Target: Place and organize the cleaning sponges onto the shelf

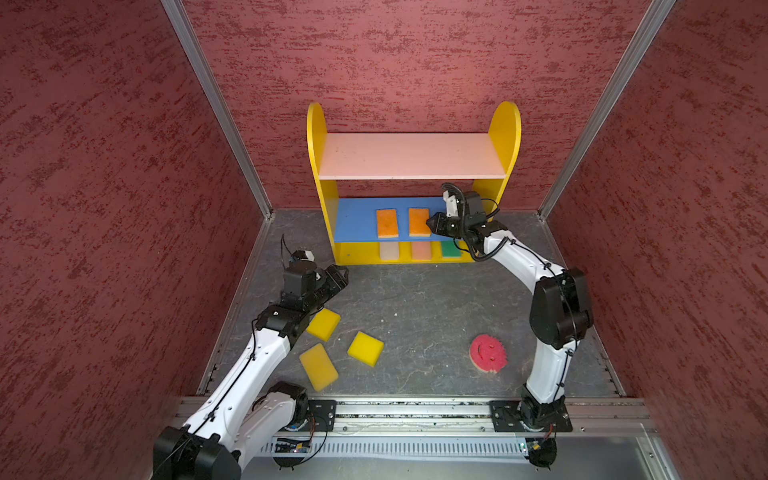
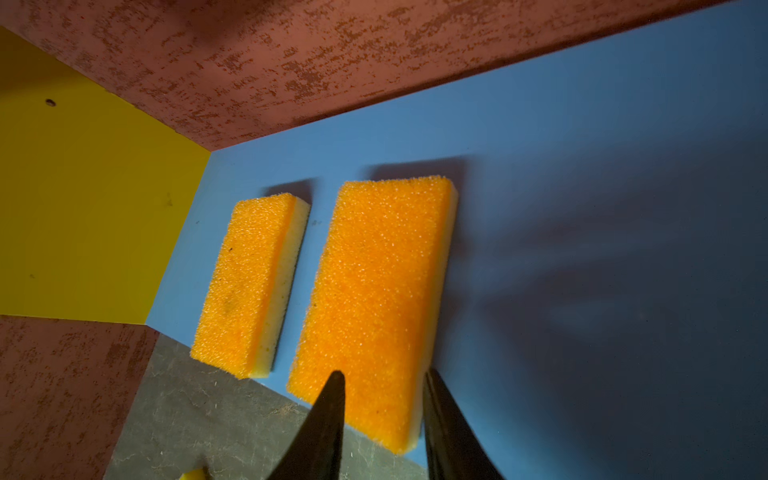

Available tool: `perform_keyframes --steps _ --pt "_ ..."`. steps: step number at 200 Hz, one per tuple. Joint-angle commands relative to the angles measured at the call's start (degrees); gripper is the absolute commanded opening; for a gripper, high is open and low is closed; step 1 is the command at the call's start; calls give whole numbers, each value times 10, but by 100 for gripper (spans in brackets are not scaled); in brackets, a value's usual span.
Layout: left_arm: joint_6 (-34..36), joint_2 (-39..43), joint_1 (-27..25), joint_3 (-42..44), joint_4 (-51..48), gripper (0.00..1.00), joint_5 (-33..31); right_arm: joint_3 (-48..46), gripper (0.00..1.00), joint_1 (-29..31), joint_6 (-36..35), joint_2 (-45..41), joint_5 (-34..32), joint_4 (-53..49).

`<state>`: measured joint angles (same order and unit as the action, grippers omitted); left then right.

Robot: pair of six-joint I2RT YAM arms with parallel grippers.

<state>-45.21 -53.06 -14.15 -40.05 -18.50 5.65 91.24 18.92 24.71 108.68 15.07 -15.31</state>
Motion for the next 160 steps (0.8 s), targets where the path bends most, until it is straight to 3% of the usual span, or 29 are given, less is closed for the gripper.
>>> perform_keyframes --steps 1,50,58,76,96,160 --pt "3 16 -3 -2 -10 70 -11 -20 38 6 -1 -53 -12 -2" --pt "8 49 -3 -6 -43 70 -27 -106 40 48 -5 -134 -48 -3" --pt "9 54 -3 -4 -45 69 -30 -114 35 56 -7 -142 -53 -6" --pt "7 58 -3 -2 -46 54 -30 -117 14 70 -9 -144 -55 -10" --pt "2 52 -5 -4 -43 39 -28 -105 0 86 -12 -127 -55 -7" --pt "2 31 -11 -9 -41 35 -34 -33 0 132 -5 -24 -38 17"
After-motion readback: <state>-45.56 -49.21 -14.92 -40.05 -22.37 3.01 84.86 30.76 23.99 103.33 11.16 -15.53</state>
